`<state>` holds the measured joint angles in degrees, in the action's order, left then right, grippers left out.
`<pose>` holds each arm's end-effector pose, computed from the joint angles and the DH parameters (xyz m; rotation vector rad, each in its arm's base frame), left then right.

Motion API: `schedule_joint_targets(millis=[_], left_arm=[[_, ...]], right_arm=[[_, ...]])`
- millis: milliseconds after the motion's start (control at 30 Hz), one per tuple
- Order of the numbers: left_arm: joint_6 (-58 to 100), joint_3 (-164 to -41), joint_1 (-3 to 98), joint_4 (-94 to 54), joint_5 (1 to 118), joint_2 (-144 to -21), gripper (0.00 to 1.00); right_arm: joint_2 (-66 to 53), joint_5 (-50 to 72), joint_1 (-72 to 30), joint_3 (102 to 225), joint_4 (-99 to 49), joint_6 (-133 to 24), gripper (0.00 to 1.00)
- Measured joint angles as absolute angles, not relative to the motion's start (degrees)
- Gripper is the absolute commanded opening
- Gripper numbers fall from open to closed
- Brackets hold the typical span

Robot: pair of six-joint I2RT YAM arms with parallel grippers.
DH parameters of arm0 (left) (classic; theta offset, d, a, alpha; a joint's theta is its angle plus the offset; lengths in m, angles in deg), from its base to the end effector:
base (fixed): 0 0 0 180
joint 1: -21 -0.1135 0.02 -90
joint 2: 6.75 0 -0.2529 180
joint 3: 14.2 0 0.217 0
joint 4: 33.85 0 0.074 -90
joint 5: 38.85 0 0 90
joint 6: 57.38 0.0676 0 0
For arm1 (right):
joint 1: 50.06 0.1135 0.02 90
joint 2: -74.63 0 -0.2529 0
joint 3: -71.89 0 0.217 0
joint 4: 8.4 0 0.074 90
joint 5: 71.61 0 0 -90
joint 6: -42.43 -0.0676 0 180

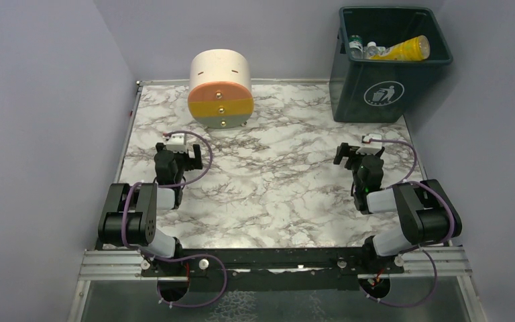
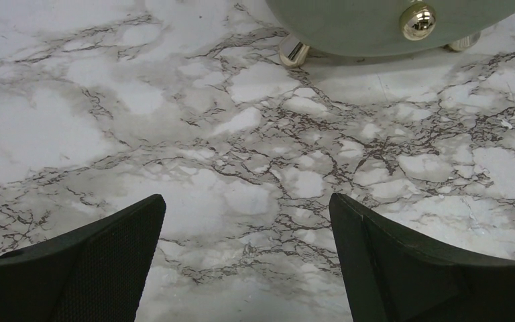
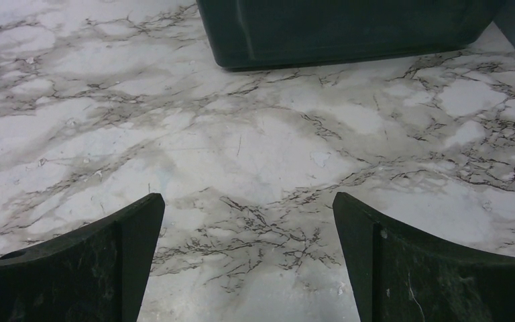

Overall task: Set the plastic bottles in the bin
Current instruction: Reset both arms

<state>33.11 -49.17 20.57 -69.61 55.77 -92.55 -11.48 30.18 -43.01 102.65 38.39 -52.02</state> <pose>0.2751 -0.0034 0.1607 0.0576 1.8325 -0.0626 0.2645 0.0188 0.1664 0.1132 1.7134 -0.0282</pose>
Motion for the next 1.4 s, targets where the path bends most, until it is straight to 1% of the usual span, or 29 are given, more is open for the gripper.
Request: schedule_joint_targets(millis=[300, 700, 900, 1033, 1200, 1400], left_arm=[[33.4, -45.9, 20.6, -74.5, 55.8, -91.0, 0.99], [33.6, -39.9, 20.6, -76.9, 54.5, -83.0, 0.99], [32.9, -39.2, 20.6, -77.0, 54.0, -82.2, 0.99], [32.7, -39.3, 20.6, -79.0, 54.0, -84.1, 0.99], [32.7, -41.6, 20.6, -81.4, 54.0, -89.9, 0.99], [33.4, -42.0, 20.6, -87.1, 54.1, -94.1, 0.99]], right_arm=[[-12.0, 29.9, -43.0, 102.6, 39.5, -51.3, 1.0], [-12.1, 28.0, -43.0, 101.4, 42.7, -50.1, 1.0], [-17.1, 26.0, -43.0, 100.3, 48.3, -49.0, 1.0], [-17.3, 25.2, -42.9, 100.1, 48.8, -48.9, 1.0], [-17.4, 23.6, -42.9, 100.4, 49.0, -48.1, 1.0], [-17.4, 22.4, -42.9, 100.7, 49.0, -47.5, 1.0]])
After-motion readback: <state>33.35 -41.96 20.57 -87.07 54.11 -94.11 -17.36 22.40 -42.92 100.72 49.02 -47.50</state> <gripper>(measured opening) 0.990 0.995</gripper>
